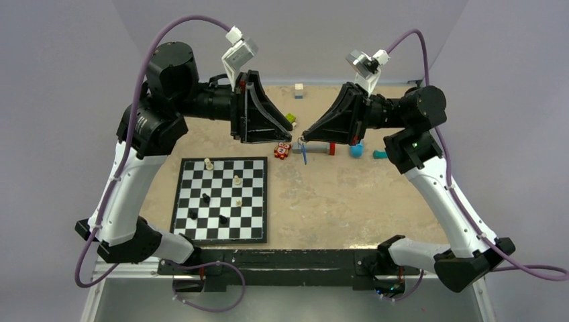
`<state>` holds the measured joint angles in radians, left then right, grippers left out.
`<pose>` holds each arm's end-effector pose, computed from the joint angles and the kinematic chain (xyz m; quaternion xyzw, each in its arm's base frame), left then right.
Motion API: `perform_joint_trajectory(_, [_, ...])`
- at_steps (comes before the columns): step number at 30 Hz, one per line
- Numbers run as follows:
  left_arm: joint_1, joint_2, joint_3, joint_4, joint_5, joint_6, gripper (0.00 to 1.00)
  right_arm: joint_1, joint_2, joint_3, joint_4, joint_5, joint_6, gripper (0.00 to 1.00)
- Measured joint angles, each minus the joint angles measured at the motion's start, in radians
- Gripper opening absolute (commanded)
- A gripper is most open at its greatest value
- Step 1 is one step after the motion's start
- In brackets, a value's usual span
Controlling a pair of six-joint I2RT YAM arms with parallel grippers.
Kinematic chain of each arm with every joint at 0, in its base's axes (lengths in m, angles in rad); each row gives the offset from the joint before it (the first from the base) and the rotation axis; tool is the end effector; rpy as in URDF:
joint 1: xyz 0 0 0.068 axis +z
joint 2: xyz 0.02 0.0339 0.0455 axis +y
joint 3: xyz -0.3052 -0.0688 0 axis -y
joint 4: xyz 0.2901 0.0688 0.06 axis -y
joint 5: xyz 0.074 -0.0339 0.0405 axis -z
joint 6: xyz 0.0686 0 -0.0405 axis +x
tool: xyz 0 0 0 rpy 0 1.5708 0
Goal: Remove the keys from the keyring
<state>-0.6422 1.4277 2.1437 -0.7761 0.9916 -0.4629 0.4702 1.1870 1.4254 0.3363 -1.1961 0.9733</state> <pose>0.1797 -0.2061 0.6446 0.3822 0.6086 -0.6113 0.3315 0.1999 0.1732 0.5772 -0.3808 0.5055 0.6816 0.3673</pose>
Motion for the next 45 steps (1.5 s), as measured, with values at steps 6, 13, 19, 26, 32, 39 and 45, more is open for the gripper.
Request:
perform_joint_trajectory(6, [-0.014, 0.007, -0.015, 0.011, 0.005, -0.01, 0.39, 0.0, 0.017, 0.002, 0.0, 0.0, 0.001, 0.0])
perform_joint_trajectory(13, [-0.031, 0.041, -0.015, 0.018, 0.009, -0.016, 0.35, 0.001, 0.027, 0.01, 0.0, -0.003, 0.001, 0.0])
perform_joint_trajectory(19, [-0.031, 0.045, -0.005, -0.014, -0.005, 0.011, 0.31, 0.0, 0.031, 0.011, 0.0, -0.008, 0.002, 0.0])
perform_joint_trajectory(26, [-0.034, 0.047, -0.003, -0.054, -0.045, 0.041, 0.31, 0.001, 0.04, 0.02, 0.008, 0.0, 0.004, 0.0])
perform_joint_trajectory(32, [-0.034, 0.048, -0.003, -0.079, -0.08, 0.063, 0.27, 0.001, 0.051, 0.029, 0.022, 0.001, 0.006, 0.0])
perform_joint_trajectory(39, [-0.034, 0.054, -0.001, -0.079, -0.096, 0.063, 0.03, 0.001, 0.053, 0.029, 0.023, 0.0, 0.006, 0.0])
perform_joint_trajectory(45, [-0.034, 0.058, 0.019, -0.093, -0.107, 0.063, 0.0, -0.001, 0.057, 0.033, 0.026, 0.016, 0.006, 0.0])
